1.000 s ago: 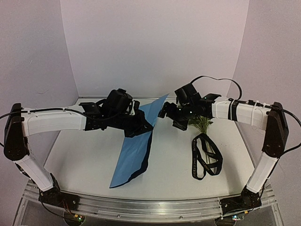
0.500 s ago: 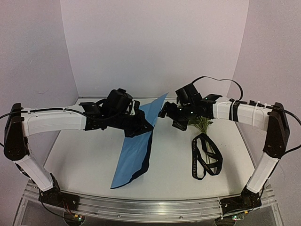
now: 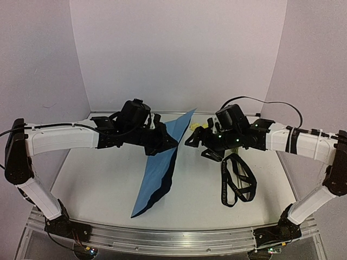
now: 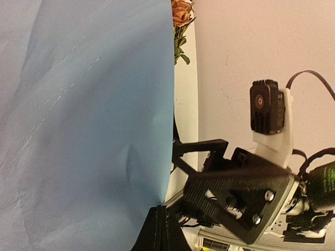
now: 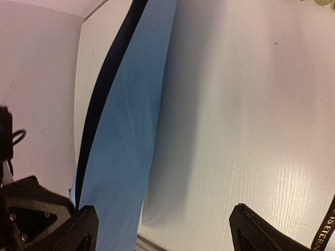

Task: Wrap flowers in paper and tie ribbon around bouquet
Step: Flatten the folded wrapping paper at the center of the board.

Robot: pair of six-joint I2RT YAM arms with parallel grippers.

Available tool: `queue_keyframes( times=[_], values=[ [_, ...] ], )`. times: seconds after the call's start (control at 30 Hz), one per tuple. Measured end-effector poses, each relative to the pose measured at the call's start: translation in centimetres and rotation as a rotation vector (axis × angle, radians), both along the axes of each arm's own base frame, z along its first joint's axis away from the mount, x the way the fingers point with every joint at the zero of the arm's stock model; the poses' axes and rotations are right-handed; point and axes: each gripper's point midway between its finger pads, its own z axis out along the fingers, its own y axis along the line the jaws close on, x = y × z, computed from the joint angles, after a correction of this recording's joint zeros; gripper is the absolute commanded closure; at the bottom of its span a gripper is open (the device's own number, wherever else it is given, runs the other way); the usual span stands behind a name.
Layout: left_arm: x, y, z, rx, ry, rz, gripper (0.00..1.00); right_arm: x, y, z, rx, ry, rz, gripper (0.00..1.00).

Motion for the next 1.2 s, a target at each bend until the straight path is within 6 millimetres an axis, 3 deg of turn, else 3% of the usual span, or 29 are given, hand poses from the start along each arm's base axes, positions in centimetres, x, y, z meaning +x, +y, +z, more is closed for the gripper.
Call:
queue_keyframes(
  times=[0.23, 0.47, 0.67, 0.93, 1.2],
  values=[
    [0.0, -0.5, 0.8, -0.054, 0.029, -0.001, 1.00, -3.6, 2.6, 0.7, 0.045, -0.010, 0.159, 0.08],
    [0.0, -0.7, 1.2, -0.073, 0.034, -0.006, 1.00, -4.7, 3.3, 1.0, 0.061, -0.009, 0.224, 0.08],
    [0.0, -0.7, 1.0, -0.072, 0.046, -0.001, 1.00, -5.4, 3.0, 1.2, 0.061, -0.016, 0.242, 0.07],
    [0.1, -0.8, 0.7, -0.073, 0.062, 0.003, 1.00, -6.7, 2.3, 3.8, 0.084, -0.075, 0.277, 0.07],
    [0.3, -0.9, 0.7, -0.081, 0.061, 0.004, 1.00, -8.2, 2.3, 2.8, 0.043, -0.047, 0.315, 0.08]
  ],
)
